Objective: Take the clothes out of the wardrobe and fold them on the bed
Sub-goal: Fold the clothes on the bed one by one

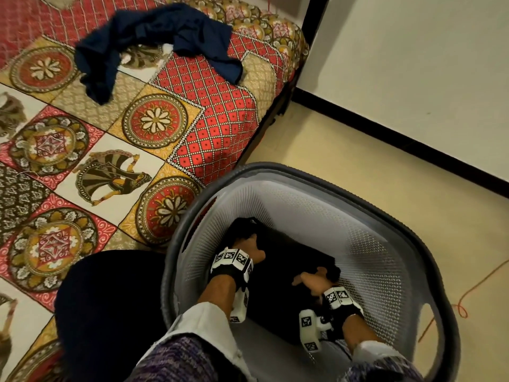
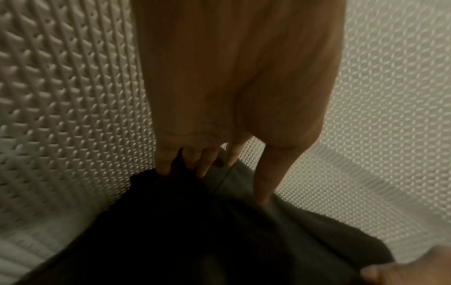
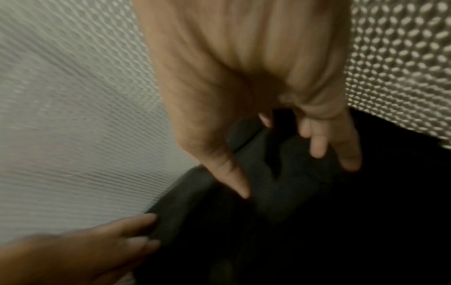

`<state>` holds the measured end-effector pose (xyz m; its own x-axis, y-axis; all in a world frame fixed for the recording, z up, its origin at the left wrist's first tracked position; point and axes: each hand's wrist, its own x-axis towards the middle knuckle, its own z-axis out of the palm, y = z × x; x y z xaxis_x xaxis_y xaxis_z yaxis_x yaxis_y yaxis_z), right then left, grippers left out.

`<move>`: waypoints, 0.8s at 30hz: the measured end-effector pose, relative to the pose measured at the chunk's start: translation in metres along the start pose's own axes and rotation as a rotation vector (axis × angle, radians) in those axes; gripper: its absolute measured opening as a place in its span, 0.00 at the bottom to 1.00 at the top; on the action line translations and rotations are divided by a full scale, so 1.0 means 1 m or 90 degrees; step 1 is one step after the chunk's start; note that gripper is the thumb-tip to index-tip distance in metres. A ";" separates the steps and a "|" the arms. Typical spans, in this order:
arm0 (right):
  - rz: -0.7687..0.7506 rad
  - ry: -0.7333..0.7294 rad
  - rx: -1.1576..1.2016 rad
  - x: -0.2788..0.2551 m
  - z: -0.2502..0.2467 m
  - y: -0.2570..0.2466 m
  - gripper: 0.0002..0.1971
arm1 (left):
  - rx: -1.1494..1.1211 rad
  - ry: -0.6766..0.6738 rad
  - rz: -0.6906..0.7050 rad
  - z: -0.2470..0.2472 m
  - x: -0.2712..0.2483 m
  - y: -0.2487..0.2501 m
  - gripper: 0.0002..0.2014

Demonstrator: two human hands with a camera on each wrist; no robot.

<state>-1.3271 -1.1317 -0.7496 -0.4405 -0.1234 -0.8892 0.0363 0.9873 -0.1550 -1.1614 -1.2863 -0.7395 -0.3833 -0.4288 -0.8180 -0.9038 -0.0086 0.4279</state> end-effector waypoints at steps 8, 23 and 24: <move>-0.436 -0.041 0.174 -0.144 -0.041 -0.085 0.07 | -0.250 0.110 0.288 -0.079 -0.110 0.095 0.10; -0.721 0.307 -0.560 -0.183 -0.034 -0.491 0.08 | -0.038 0.268 0.107 -0.284 -0.105 -0.024 0.24; -0.728 0.344 -0.578 -0.167 -0.029 -0.510 0.09 | -0.023 0.271 0.081 -0.287 -0.089 -0.031 0.27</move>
<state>-1.2978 -1.6119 -0.5094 -0.1200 -0.9728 -0.1982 -0.9794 0.1486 -0.1366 -1.0446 -1.5073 -0.5697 -0.3716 -0.7617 -0.5308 -0.8446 0.0400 0.5339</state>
